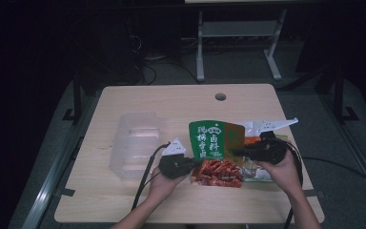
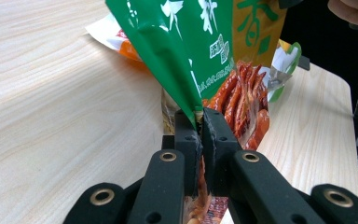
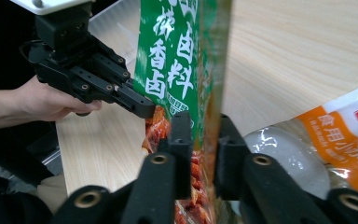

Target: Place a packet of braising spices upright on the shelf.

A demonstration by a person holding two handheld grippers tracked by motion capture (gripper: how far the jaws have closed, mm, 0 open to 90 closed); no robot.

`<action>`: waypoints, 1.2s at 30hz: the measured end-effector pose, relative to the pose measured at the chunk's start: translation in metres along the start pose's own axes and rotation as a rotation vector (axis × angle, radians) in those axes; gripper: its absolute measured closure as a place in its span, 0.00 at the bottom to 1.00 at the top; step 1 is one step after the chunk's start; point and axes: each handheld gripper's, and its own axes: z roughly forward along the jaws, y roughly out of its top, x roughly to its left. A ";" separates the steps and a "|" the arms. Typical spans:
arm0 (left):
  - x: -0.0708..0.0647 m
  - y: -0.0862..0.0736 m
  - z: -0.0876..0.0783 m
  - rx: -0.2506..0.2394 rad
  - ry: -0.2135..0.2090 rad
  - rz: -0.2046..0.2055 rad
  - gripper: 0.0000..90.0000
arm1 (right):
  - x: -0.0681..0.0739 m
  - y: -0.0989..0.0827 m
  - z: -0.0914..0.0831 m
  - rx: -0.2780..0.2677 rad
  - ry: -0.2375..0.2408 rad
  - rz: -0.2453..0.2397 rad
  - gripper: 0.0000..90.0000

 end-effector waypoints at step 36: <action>-0.004 -0.002 -0.017 0.003 -0.009 0.040 0.94 | 0.030 0.026 0.018 0.137 -0.054 -0.102 0.99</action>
